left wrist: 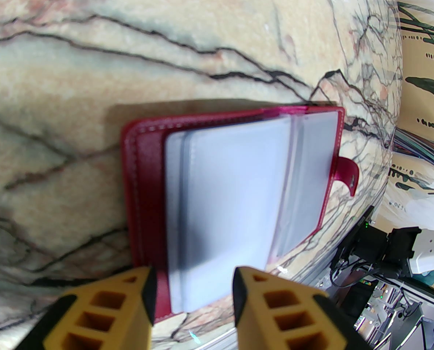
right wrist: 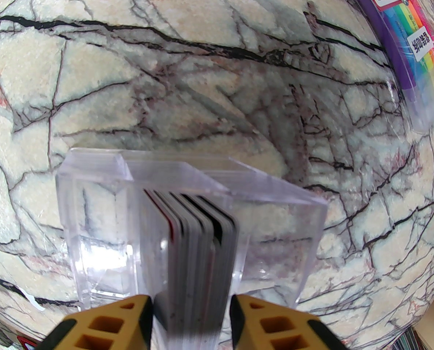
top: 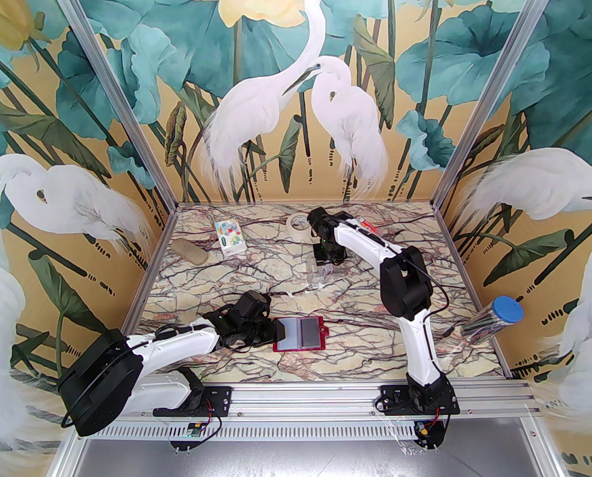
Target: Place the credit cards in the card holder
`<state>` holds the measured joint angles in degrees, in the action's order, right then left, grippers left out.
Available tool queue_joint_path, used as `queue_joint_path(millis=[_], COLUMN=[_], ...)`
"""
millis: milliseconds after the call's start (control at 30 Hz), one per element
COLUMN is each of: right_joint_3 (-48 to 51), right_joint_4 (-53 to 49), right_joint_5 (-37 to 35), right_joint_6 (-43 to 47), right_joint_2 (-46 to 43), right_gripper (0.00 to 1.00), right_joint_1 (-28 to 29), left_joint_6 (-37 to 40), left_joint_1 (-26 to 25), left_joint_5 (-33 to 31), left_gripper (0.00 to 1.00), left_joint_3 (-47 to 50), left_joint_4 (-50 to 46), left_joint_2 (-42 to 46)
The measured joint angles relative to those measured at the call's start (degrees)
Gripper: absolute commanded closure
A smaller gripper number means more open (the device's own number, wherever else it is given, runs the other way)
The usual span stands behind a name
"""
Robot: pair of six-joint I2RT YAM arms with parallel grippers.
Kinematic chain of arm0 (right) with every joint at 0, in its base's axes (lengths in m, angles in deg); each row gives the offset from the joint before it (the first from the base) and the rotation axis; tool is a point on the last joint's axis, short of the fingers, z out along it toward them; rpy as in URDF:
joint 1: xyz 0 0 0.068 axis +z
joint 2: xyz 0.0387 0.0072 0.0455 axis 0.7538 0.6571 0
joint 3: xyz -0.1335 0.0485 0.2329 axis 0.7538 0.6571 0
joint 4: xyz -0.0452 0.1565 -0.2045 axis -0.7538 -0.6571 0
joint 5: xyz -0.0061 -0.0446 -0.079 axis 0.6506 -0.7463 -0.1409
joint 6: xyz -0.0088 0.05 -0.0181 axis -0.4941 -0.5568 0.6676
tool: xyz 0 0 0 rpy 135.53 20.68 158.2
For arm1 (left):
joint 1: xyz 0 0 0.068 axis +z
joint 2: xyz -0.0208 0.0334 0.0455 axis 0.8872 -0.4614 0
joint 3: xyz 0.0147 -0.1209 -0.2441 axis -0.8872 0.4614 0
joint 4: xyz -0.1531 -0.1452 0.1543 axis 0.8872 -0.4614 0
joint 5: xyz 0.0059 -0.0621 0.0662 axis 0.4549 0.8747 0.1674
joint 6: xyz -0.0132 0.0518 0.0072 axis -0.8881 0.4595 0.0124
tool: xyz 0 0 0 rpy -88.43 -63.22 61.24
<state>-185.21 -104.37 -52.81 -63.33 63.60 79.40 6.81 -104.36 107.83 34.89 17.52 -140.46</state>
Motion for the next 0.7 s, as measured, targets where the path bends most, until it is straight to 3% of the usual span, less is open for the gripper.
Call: queue_joint_path(millis=[700], right_joint_3=[-0.76], right_joint_4=[-1.44], right_joint_5=[-1.07], right_joint_6=[0.20], right_joint_2=[0.00], right_gripper=[0.61], right_joint_1=[0.00], left_joint_6=[0.00], left_joint_1=[0.00], left_joint_5=[0.00], left_gripper=[0.60], left_joint_3=[0.00], left_joint_4=[0.00], left_joint_2=[0.00])
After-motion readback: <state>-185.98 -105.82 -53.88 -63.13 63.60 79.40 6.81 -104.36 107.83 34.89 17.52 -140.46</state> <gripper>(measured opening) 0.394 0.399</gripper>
